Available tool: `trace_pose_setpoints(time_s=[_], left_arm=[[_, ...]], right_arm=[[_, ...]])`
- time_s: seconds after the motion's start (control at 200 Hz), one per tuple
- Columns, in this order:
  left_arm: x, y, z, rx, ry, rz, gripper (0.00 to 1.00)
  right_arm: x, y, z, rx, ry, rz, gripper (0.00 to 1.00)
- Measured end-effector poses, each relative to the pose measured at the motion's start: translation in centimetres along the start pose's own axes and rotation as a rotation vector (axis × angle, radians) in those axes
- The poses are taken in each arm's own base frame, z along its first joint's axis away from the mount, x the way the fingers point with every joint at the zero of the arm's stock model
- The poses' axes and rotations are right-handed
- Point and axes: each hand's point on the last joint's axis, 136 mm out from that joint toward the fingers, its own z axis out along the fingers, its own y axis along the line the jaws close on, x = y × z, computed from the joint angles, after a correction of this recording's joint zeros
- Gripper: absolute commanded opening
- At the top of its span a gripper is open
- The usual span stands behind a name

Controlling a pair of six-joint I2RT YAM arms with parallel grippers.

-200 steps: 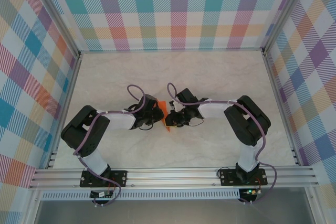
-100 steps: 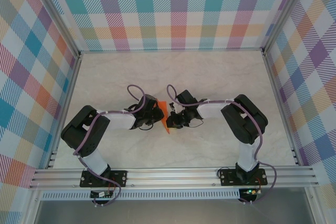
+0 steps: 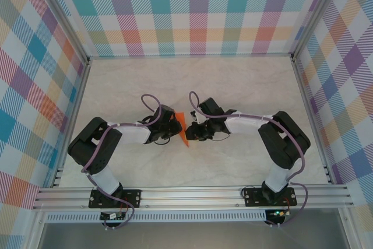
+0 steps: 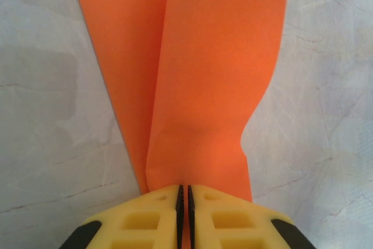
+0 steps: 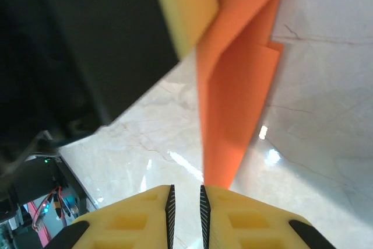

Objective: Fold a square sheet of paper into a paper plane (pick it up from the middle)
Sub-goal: Fold the wing for the fifth time at the center of the table.

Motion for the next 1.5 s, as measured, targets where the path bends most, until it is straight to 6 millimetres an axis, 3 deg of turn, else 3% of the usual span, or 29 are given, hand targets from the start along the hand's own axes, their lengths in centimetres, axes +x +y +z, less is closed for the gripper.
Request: trace_pose_setpoints(time_s=[0.255, 0.61, 0.91, 1.5], left_arm=[[0.0, 0.0, 0.0, -0.002, 0.001, -0.001, 0.14], [0.0, -0.1, 0.0, -0.009, 0.006, -0.001, 0.15], [-0.2, -0.6, -0.1, 0.0, 0.009, 0.003, 0.22], [-0.4, -0.9, -0.2, -0.001, 0.009, 0.007, 0.19]], right_arm=[[0.0, 0.6, 1.2, 0.014, 0.019, -0.02, 0.16], [0.1, -1.4, 2.2, 0.09, 0.034, 0.01, 0.14], [0.2, -2.3, 2.5, 0.122, 0.036, 0.022, 0.14], [0.9, -1.1, 2.9, 0.01, 0.05, -0.002, 0.16]])
